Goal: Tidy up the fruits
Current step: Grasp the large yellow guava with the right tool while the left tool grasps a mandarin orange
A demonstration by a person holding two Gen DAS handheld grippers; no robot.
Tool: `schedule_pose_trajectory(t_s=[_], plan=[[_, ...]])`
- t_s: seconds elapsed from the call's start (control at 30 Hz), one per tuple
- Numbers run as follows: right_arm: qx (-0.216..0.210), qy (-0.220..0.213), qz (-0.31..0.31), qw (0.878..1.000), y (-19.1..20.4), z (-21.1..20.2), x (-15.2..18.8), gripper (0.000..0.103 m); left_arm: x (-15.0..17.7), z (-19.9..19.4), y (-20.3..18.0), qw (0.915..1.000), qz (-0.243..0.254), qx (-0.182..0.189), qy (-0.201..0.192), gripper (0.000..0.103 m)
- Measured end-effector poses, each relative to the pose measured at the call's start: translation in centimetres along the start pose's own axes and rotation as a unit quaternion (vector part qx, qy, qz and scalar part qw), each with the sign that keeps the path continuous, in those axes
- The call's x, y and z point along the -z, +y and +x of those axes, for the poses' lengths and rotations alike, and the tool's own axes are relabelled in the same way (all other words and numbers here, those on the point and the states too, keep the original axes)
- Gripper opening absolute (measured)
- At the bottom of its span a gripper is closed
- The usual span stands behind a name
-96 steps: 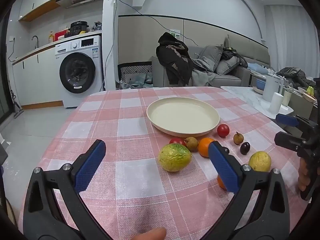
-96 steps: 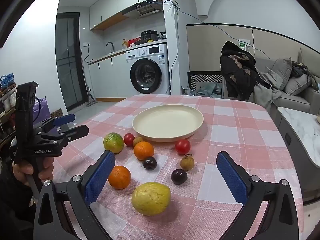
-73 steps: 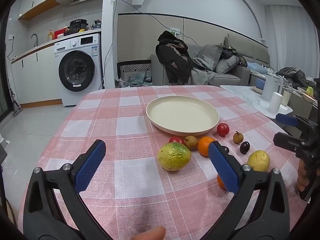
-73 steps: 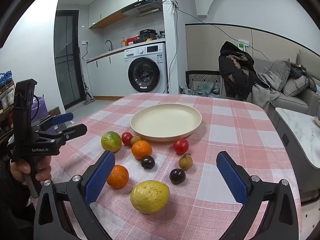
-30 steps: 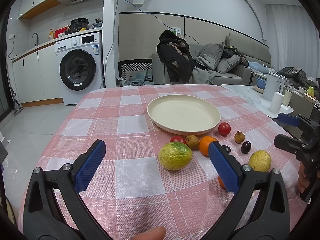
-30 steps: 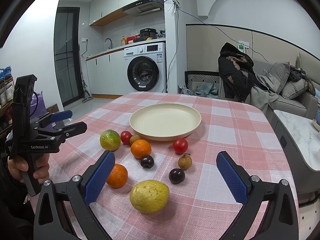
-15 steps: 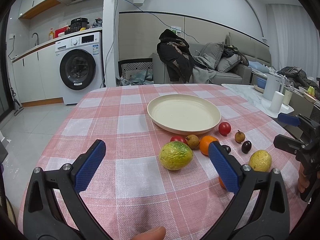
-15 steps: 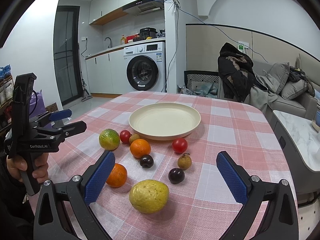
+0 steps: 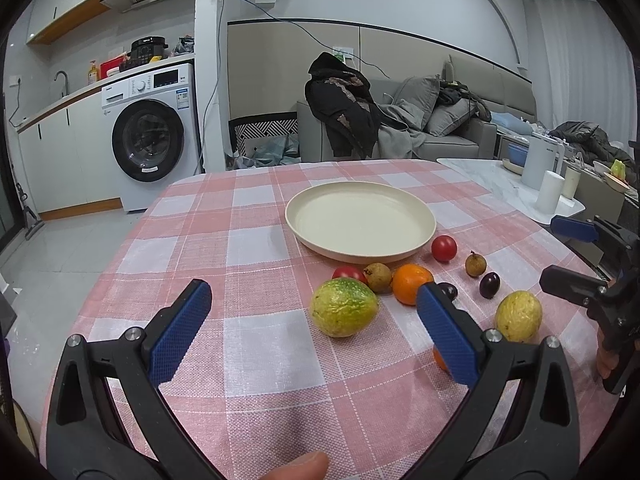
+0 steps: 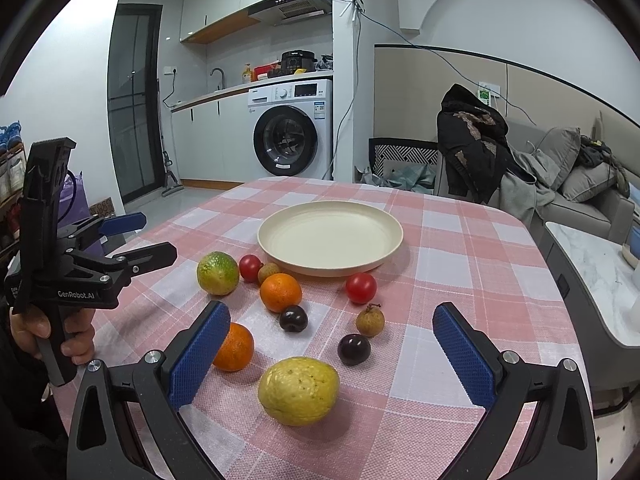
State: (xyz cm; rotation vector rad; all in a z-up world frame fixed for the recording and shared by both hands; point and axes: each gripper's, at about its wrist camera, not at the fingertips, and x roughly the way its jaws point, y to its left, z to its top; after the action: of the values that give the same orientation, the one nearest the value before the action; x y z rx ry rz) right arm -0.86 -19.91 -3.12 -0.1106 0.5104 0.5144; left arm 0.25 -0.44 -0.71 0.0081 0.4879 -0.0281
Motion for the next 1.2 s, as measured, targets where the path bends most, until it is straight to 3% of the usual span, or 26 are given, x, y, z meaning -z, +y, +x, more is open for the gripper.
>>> schedule_pose_trajectory(t_s=[0.37, 0.6, 0.73, 1.0, 1.2], plan=[[0.012, 0.071, -0.026, 0.997, 0.0, 2.0, 0.5, 0.103, 0.0, 0.4, 0.1, 0.9998, -0.005, -0.011, 0.019, 0.102], [-0.025, 0.134, 0.002, 0.991, -0.8, 3.5, 1.4, 0.102, 0.2, 1.0, -0.9, 0.9988, 0.009, 0.007, 0.047, 0.102], [-0.045, 0.149, 0.014, 0.988, -1.0, 3.9, 1.8, 0.083, 0.3, 1.3, -1.8, 0.9978, 0.021, 0.023, 0.059, 0.102], [-0.068, 0.176, 0.037, 0.981, 0.1, 4.8, 2.6, 0.073, 0.8, 1.8, -3.9, 0.9941, 0.049, 0.051, 0.083, 0.097], [-0.079, 0.183, 0.051, 0.979, -0.1, 4.7, 2.6, 0.058, 1.2, 2.5, -4.7, 0.9895, 0.053, 0.074, 0.112, 0.095]])
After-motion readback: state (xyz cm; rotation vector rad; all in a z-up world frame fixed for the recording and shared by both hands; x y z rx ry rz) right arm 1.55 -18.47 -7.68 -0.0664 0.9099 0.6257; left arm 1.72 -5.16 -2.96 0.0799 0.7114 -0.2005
